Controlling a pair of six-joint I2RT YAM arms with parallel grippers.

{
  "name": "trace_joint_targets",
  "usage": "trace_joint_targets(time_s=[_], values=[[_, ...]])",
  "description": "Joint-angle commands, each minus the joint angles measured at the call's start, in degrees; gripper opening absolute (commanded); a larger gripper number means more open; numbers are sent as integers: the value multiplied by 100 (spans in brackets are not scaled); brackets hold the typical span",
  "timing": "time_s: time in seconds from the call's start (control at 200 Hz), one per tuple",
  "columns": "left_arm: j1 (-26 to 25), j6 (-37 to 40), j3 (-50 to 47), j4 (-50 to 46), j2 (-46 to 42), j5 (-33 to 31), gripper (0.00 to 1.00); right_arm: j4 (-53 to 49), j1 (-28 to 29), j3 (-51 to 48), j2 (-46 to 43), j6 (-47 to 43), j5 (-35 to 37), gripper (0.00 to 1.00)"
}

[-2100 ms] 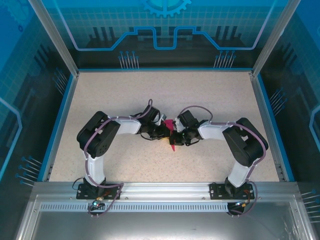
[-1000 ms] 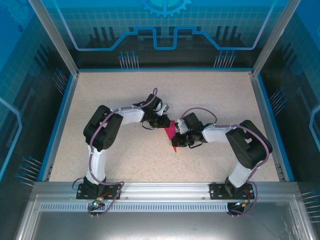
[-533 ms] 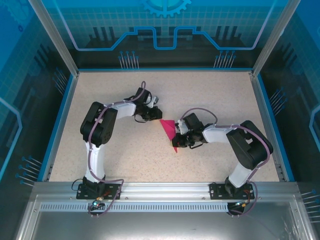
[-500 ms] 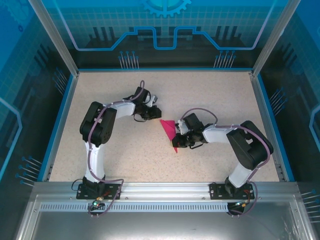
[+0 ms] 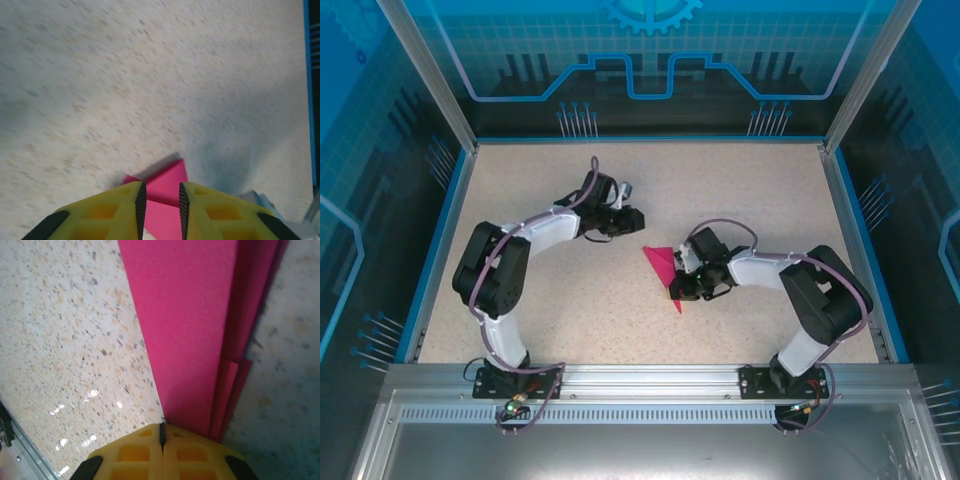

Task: Fold a paper plane with a square sheet of paper (pick it up from the middle)
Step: Fold the wing for the fifth time at the center of the table, then turn over a paper plane at the center of the table.

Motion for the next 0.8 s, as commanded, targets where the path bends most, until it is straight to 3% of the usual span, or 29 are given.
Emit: trace_joint_targets(time_s=[0.0,0.09,0.3,0.43,0.61,0.795], values=[[-405,-390,-332,124,-151,-95,27,-622,-28,255,-361,202,89,5],[-620,-699,-429,84,-186,-239,28,-779,-52,417,-740,300,329,13],[-956,-1449,-355,-791,-398,-1026,45,-1244,-456,327,-1465,638,1370,61],[-1282,-1697,-65,-1634,-525,-1634,59,-1469,-765,172,-1802,810,2110,79],[-1840,-1950,714,-3005,-244,-2574,81,-1691,-1108,49,-2141,1127,2752,97],[-2221,-1950,1555,-3725,423,-2907,87,-1733,-1462,-207,-2390,1577,2920,99]])
